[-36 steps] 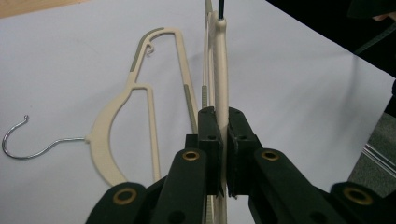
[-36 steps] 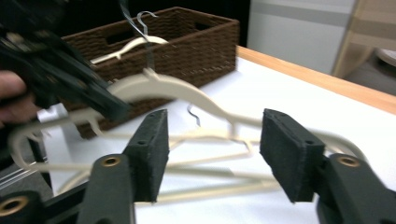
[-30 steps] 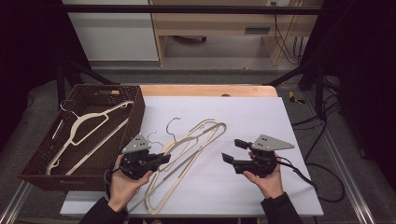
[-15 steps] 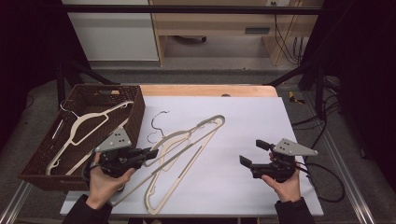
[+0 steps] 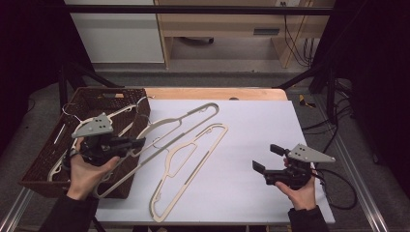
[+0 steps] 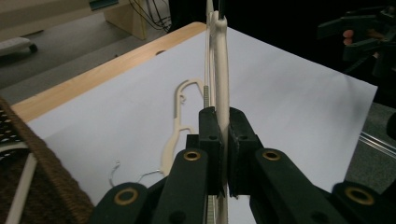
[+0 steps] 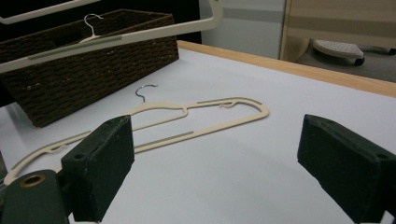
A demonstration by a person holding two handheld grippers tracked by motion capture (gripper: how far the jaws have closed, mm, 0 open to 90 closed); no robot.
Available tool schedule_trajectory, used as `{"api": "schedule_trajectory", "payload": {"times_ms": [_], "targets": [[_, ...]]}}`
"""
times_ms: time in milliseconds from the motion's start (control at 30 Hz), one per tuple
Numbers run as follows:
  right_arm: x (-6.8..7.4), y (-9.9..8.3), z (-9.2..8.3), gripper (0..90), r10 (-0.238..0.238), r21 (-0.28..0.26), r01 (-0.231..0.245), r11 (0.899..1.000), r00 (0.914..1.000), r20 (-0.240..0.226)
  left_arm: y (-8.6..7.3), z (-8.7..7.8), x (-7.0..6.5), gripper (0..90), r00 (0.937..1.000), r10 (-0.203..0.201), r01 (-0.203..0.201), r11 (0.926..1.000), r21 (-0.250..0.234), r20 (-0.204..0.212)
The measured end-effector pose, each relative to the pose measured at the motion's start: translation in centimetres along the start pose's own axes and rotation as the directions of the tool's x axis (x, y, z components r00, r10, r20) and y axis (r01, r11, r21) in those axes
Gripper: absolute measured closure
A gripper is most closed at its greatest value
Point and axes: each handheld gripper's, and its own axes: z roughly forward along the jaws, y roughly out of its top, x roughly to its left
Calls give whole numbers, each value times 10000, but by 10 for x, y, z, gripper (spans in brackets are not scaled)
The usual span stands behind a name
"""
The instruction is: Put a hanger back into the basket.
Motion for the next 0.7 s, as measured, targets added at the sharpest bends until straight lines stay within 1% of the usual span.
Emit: {"api": "schedule_trajectory", "payload": {"times_ms": [167,300,333,400,467,667,700], "targets": [[-1,0,-1,92,-6,6,6,10000,10000,50,5,-16,20,862,9992,36,-41,9999,-117,-408],[-2,1,-4,70,43,-24,-43,10000,9998,204,7,-25,39,862,9978,-157,141,9996,-260,-648],[-3,1,-4,68,-9,-60,11,10000,9997,257,6,-27,44,861,9972,-199,179,9994,-292,-715],[-3,2,-5,61,69,-93,-66,9999,9995,323,5,-30,53,861,9961,-380,355,9988,-327,-801],[-4,2,-5,58,44,-103,-40,9999,9994,352,4,-31,62,861,9945,-534,507,9982,-319,-905],[-5,1,-5,56,106,-33,-105,9999,9993,362,-5,-34,88,861,9891,-836,819,9965,-183,-1209],[-5,0,-5,56,96,-29,-95,10000,9993,373,-5,-34,88,861,9891,-836,819,9965,-183,-1209]]}}
